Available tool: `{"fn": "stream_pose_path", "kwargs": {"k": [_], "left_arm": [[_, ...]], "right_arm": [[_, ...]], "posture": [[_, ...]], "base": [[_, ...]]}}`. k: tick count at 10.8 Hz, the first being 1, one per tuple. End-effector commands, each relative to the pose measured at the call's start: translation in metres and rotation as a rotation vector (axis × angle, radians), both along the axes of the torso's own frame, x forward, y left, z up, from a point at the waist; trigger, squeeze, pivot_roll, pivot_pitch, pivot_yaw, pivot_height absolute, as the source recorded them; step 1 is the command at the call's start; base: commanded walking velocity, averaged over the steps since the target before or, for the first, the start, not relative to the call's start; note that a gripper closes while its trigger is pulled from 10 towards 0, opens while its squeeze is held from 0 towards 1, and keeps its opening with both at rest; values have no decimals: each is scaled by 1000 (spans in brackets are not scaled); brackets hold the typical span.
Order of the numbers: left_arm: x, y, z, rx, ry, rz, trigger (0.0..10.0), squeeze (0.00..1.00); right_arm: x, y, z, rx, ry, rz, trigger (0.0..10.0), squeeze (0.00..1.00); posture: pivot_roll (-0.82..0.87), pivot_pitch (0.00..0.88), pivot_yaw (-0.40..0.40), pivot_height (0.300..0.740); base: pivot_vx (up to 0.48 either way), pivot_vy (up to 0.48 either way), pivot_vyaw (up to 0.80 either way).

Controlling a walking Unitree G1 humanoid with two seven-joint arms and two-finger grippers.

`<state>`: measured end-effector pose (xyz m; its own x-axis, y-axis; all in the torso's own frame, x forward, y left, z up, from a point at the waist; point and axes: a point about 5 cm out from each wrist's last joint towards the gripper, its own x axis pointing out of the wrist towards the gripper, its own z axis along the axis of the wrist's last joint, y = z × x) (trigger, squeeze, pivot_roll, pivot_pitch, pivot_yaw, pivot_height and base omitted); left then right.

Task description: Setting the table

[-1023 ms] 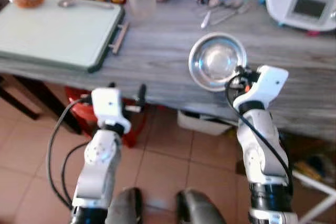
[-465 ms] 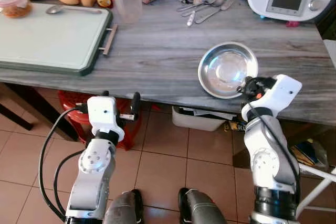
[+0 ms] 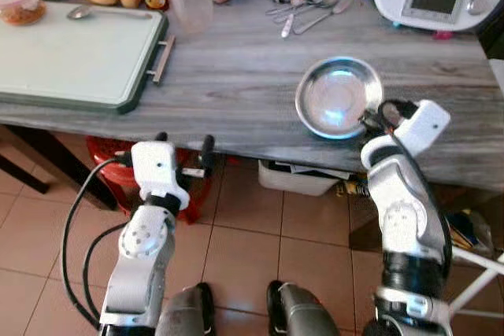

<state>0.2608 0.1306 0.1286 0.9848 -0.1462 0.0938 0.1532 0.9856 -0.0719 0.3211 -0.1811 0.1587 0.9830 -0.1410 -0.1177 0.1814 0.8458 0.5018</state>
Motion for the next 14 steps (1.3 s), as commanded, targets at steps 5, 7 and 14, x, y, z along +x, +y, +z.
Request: {"fn": "stream_pose_path", "kwargs": {"k": [5, 7, 14], "left_arm": [[0, -2, 0, -6, 5, -4, 10000, 0], [2, -3, 1, -8, 2, -7, 10000, 0], [2, -2, 2, -4, 0, -7, 10000, 0]], "right_arm": [[4, 12, -13, 64, 123, 81, 10000, 1000], [4, 9, -12, 57, 127, 85, 10000, 1000], [17, -7, 4, -59, 59, 92, 10000, 1000]], "posture": [[-30, 218, -3, 740], [-33, 216, -4, 740], [-26, 210, 2, 740]], "base": [[0, 0, 0], [0, 0, 0], [0, 0, 0]]}}
